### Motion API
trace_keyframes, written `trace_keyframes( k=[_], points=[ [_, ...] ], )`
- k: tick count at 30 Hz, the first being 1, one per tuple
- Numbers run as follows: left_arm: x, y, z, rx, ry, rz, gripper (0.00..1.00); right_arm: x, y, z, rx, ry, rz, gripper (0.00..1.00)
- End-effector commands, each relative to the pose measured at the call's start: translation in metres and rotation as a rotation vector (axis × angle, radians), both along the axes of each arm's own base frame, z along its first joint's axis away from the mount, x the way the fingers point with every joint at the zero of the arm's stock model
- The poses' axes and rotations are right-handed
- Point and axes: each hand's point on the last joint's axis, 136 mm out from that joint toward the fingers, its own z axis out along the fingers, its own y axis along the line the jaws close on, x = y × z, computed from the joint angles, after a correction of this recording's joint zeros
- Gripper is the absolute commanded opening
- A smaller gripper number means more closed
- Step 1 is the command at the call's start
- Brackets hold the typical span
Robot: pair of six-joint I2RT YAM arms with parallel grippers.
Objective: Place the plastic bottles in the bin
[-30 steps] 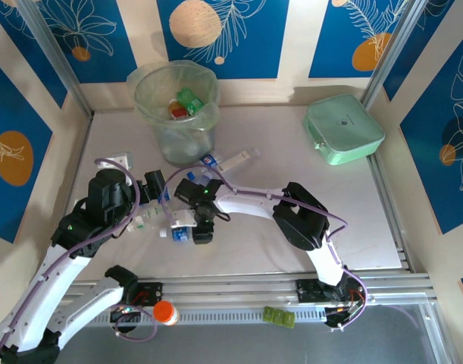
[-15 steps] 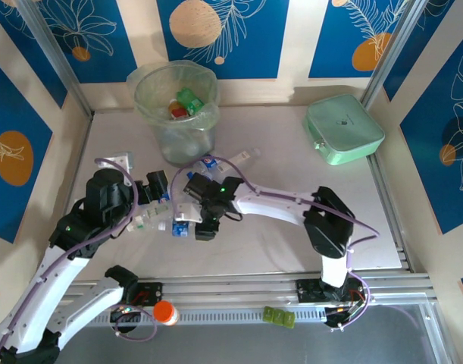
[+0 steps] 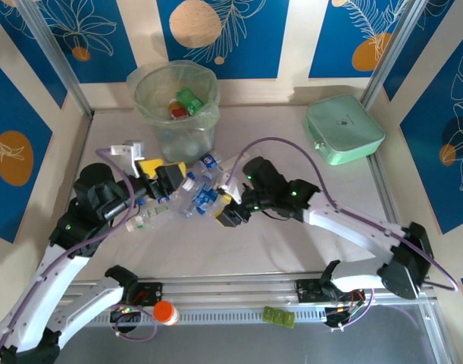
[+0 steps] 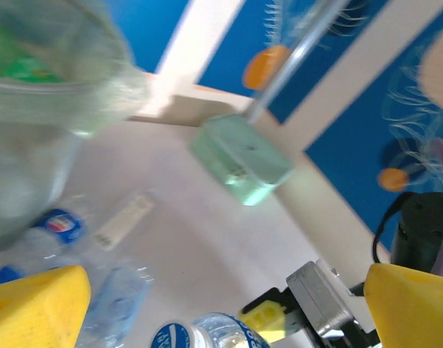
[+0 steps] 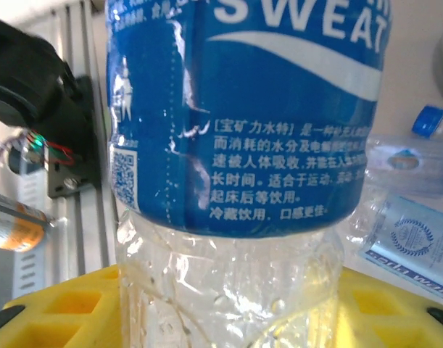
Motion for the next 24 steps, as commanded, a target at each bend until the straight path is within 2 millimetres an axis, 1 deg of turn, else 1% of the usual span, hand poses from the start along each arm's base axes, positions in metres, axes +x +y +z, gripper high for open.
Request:
trace_keyframes(
  k=[1, 3, 6, 9, 12, 14, 16, 18, 24],
  points=[
    [-0.022, -0.044, 0.037, -0.174, -0.075, -0.304, 0.95, -0.007, 0.002, 0.035, 0.172, 0.030, -0.019, 0.41],
    [-0.025, -0.055, 0.048, -0.222, -0.091, -0.381, 0.95, -0.009, -0.005, 0.043, 0.203, 0.029, -0.037, 0.41],
    [-0.024, -0.067, 0.055, -0.245, -0.090, -0.445, 0.93, -0.011, -0.014, 0.054, 0.242, 0.028, -0.052, 0.41],
    [-0.023, -0.080, 0.056, -0.255, -0.084, -0.499, 0.88, -0.011, -0.023, 0.063, 0.276, 0.020, -0.070, 0.41],
    [-0.027, -0.093, 0.058, -0.282, -0.086, -0.561, 0.80, -0.008, -0.032, 0.071, 0.316, 0.013, -0.096, 0.41],
    [-0.033, -0.103, 0.060, -0.290, -0.094, -0.607, 0.73, -0.007, -0.037, 0.076, 0.341, 0.013, -0.109, 0.41],
    [-0.039, -0.111, 0.061, -0.287, -0.106, -0.650, 0.60, -0.007, -0.040, 0.079, 0.358, 0.016, -0.111, 0.41],
    [-0.041, -0.115, 0.064, -0.286, -0.116, -0.678, 0.51, -0.008, -0.041, 0.081, 0.376, 0.019, -0.107, 0.41],
    [-0.040, -0.120, 0.070, -0.251, -0.154, -0.669, 0.33, -0.013, -0.046, 0.086, 0.411, 0.021, -0.095, 0.40]
  ],
)
